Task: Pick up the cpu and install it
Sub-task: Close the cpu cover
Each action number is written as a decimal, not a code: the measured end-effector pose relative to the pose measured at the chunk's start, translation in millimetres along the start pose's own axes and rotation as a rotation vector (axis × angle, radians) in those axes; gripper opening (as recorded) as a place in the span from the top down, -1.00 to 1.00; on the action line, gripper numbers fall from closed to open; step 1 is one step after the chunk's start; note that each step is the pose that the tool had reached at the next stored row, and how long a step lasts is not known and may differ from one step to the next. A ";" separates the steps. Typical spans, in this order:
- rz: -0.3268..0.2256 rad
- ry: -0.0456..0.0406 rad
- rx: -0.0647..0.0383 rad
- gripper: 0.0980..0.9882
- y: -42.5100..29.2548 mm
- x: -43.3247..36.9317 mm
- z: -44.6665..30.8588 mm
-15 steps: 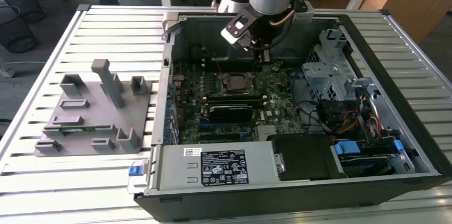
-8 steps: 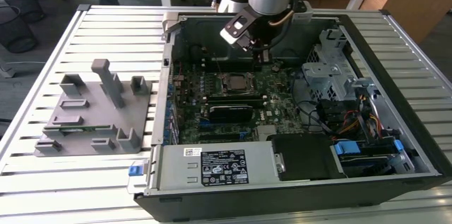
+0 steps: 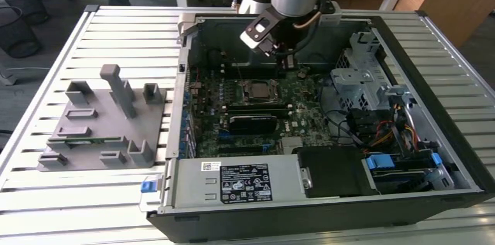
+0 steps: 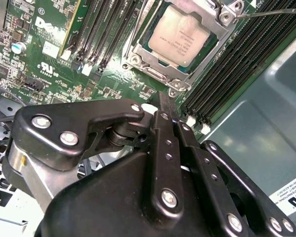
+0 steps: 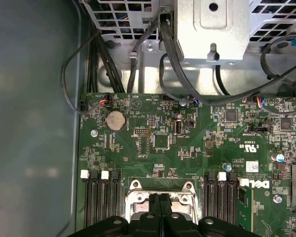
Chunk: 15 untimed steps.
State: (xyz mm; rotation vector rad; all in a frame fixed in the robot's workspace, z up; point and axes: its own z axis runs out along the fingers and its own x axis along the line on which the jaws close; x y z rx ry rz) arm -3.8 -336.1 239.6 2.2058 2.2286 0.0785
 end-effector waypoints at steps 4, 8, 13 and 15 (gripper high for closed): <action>0.000 0.0000 0.000 0.98 -3.0 0.0 0.1; -0.001 -0.0001 0.000 0.98 -9.3 -1.5 0.1; -0.002 -0.0005 0.000 0.98 -22.6 -4.7 0.2; -0.002 -0.0007 0.000 0.98 -27.2 -5.3 0.3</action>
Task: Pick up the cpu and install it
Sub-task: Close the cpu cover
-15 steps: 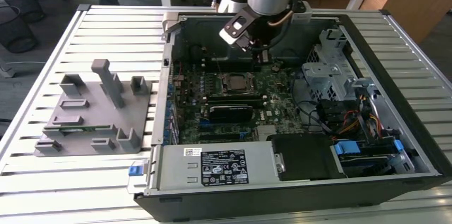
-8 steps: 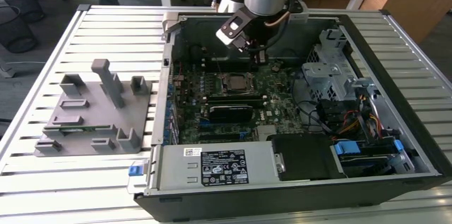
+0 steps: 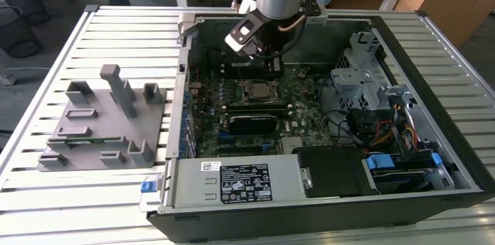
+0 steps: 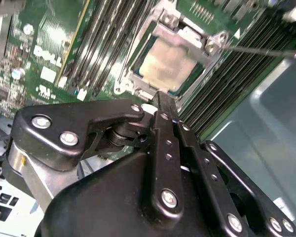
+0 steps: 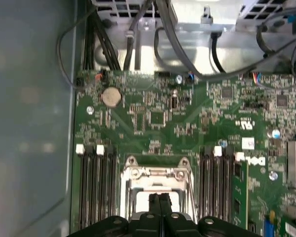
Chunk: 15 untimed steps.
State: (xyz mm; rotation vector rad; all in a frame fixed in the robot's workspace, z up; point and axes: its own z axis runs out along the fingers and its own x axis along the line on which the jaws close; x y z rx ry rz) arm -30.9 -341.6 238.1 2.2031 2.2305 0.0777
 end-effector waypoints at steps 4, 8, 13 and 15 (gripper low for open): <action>0.000 -0.0005 0.000 0.98 -1.4 -0.2 -0.1; 0.000 -0.0004 0.000 0.98 -3.5 -2.0 -0.1; 0.000 -0.0004 0.000 0.98 -13.9 -4.7 -0.3; 0.000 -0.0004 0.000 0.98 -22.0 -4.6 -0.1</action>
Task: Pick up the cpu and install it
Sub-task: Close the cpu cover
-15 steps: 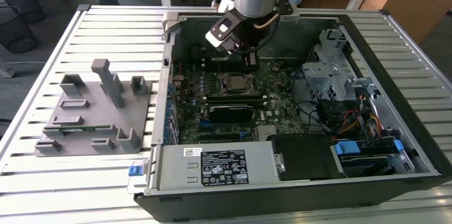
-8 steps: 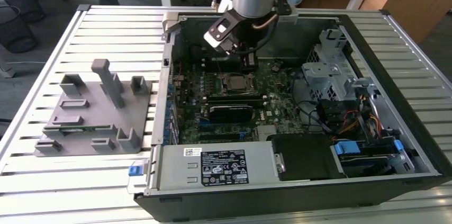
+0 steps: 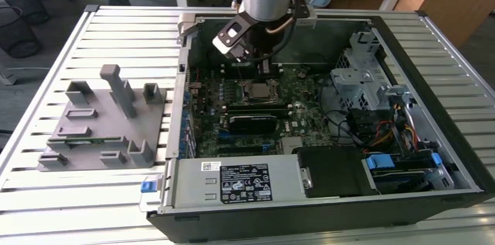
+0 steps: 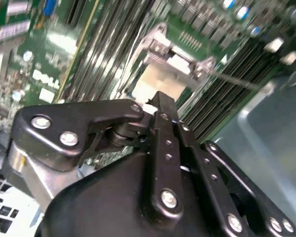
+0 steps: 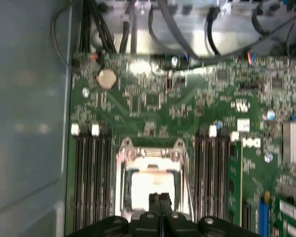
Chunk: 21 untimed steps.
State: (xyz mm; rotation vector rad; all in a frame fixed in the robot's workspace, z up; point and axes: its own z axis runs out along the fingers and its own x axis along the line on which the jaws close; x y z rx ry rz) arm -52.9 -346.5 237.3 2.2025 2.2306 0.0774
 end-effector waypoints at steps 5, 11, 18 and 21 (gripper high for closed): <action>0.000 0.0001 0.000 0.98 -11.9 0.1 2.9; 0.000 0.0017 0.000 0.98 -12.9 -0.2 13.0; 0.000 0.0023 0.000 0.98 -16.2 -0.4 18.6; 0.000 0.0027 -0.001 0.98 -17.0 -0.4 20.7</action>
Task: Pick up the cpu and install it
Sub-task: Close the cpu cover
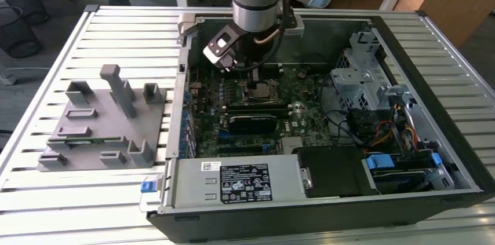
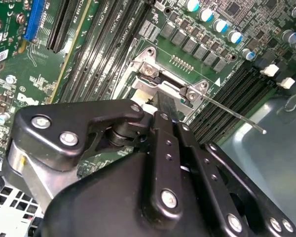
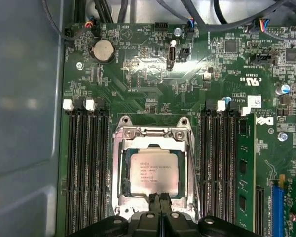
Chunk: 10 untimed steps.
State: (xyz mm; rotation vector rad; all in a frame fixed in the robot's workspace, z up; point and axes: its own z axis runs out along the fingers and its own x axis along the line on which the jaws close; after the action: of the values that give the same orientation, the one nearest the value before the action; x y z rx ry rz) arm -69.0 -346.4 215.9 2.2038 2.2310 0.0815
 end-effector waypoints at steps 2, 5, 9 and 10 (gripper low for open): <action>0.000 0.0002 0.000 0.98 -0.3 -0.1 3.0; 0.000 0.0010 0.000 0.98 -0.8 -0.2 6.5; 0.000 0.0012 0.000 0.98 -1.2 -0.3 11.1; 0.000 0.0012 0.000 0.98 -1.3 -0.4 12.2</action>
State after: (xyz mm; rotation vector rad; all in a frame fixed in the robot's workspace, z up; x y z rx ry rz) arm -69.8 -346.4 203.6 2.2040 2.2318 0.0830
